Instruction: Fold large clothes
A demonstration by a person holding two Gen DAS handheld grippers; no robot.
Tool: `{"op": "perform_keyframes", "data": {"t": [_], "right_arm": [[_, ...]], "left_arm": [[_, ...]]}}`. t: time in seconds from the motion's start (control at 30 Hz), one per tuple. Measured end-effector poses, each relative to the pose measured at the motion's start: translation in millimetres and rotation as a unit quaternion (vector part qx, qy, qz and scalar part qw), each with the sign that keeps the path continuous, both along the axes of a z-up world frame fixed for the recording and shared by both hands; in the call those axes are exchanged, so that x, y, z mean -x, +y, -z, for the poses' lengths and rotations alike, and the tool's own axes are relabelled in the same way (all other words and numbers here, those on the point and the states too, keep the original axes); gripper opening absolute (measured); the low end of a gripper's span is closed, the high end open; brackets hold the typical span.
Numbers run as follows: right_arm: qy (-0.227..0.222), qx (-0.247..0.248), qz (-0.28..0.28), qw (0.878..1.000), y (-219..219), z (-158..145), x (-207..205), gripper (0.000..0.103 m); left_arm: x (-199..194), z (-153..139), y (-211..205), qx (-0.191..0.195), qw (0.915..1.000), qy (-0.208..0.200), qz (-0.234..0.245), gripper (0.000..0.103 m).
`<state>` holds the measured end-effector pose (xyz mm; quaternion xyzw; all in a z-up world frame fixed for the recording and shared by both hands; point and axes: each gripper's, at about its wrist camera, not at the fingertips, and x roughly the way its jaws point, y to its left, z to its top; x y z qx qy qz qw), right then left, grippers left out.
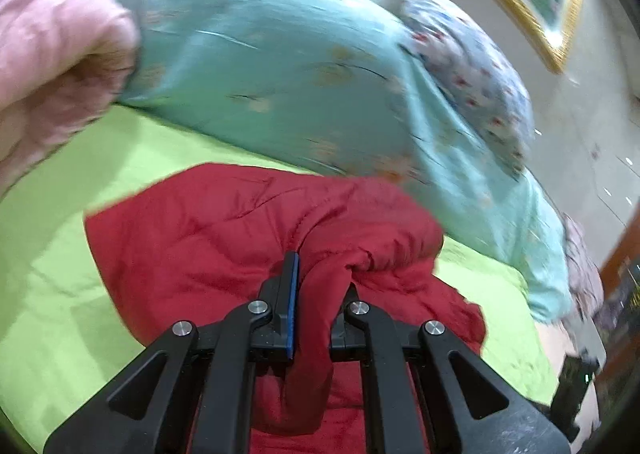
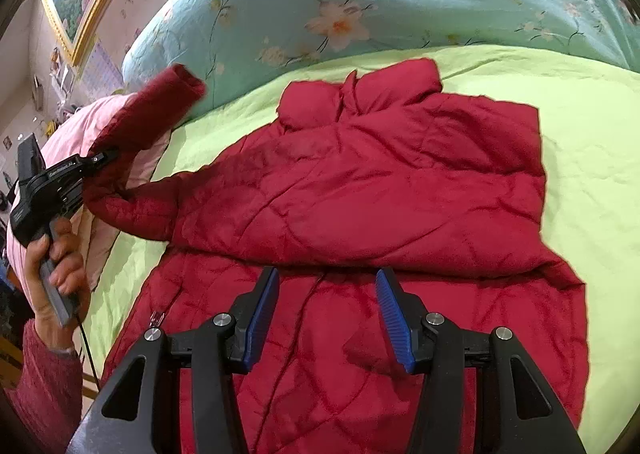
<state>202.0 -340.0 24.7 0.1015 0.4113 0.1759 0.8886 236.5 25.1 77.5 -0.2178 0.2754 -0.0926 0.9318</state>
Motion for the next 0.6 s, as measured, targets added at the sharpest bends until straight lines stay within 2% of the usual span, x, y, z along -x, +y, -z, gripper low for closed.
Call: {"op": "perform_keyframes", "data": {"t": [0.17, 0.33, 0.5, 0.6], "right_arm": [[-0.012, -0.031, 0.017, 0.999, -14.9, -10.7, -7.4, 0.053], [-0.01, -0.116, 0.023, 0.993, -30.6, -15.7, -29.7, 0.053], [0.016, -0.197, 0.025, 0.98, -38.9, -4.5, -68.2, 0.053], [0.03, -0.217, 0.019, 0.976, -32.3, 1.1, -90.9, 0.053]], "left_arm": [[-0.7, 7.2, -49.5, -0.002, 0.9985, 0.002, 0.054, 0.007], [-2.2, 26.8, -90.4, -0.025, 0.995, 0.02, 0.095, 0.007], [-1.5, 45.5, -107.3, -0.044, 0.992, 0.042, 0.11, 0.007], [-1.0, 51.1, -111.3, -0.048, 0.9906, 0.051, 0.118, 0.007]]}}
